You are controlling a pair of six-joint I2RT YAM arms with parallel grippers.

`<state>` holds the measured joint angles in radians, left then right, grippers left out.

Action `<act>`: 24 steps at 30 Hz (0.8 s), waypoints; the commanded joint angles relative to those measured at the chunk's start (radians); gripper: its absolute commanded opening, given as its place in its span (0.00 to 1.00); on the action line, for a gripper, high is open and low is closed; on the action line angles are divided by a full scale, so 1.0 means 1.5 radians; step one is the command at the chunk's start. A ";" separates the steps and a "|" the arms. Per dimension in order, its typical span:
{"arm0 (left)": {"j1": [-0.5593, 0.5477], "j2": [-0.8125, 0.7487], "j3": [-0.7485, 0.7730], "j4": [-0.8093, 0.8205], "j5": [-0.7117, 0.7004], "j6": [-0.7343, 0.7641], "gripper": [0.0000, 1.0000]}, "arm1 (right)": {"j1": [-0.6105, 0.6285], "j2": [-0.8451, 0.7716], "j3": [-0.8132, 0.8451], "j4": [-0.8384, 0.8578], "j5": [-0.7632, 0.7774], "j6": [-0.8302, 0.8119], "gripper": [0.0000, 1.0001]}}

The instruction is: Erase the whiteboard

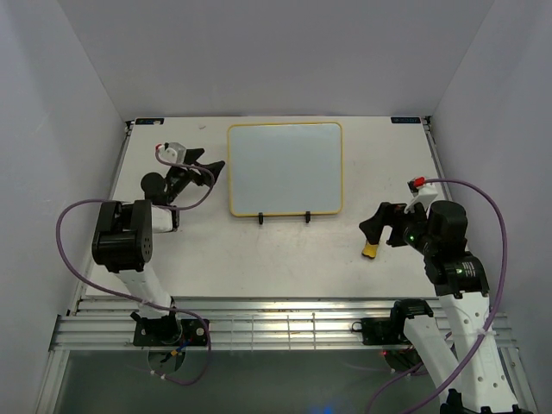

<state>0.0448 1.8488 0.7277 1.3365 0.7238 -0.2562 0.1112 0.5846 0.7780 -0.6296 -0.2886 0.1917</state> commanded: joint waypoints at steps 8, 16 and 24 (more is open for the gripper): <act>-0.008 -0.340 0.022 -0.577 -0.338 -0.067 0.98 | -0.004 -0.008 0.075 -0.031 0.070 -0.011 0.90; -0.019 -0.476 0.150 -1.032 -0.389 -0.053 0.98 | -0.003 -0.010 0.110 -0.088 0.155 -0.018 0.90; -0.046 -0.708 0.182 -1.223 -0.459 -0.008 0.98 | 0.002 0.016 0.159 -0.159 0.253 -0.020 0.90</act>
<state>-0.0116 0.9142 0.9371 -0.3244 0.0906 -0.2993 0.1116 0.5987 0.9627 -0.8265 0.0120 0.1757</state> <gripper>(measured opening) 0.979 0.900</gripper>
